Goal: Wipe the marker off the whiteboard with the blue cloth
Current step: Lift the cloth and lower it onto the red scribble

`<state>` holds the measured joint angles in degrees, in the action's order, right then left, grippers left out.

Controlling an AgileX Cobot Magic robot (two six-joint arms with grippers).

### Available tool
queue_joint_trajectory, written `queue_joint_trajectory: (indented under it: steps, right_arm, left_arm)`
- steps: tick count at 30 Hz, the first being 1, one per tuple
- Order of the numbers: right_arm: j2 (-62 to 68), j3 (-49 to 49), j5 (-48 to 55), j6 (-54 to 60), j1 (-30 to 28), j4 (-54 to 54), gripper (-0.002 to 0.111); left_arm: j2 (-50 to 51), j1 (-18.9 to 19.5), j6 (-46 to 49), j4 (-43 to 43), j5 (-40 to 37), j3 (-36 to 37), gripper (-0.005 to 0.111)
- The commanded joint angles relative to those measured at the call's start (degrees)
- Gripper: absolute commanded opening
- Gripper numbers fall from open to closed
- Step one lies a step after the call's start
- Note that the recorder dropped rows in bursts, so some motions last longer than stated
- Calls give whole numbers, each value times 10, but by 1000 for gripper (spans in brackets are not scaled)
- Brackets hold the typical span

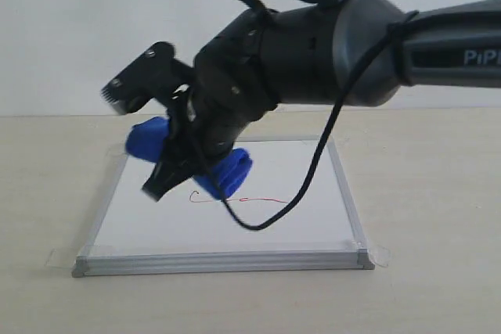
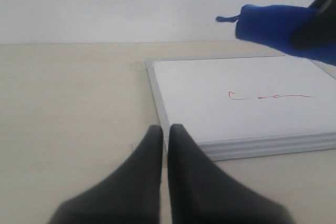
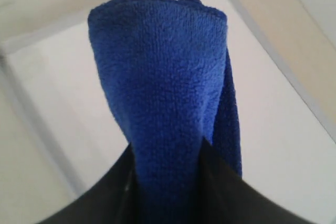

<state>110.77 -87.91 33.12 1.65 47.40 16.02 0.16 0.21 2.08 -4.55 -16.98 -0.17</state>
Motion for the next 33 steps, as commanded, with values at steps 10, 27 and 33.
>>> queue_joint_trajectory:
  steps: [10, 27, 33]
  right_arm:
    - [110, -133, 50, -41, -74, 11, 0]
    - [294, -343, 118, -6, -74, -50, 0]
    - [317, -343, 104, -6, -74, -53, 0]
  left_arm:
    - [-2, -2, 1, -3, 5, 2, 4]
    - [-2, -2, 1, -3, 5, 2, 4]
    - [-2, -2, 1, -3, 5, 2, 4]
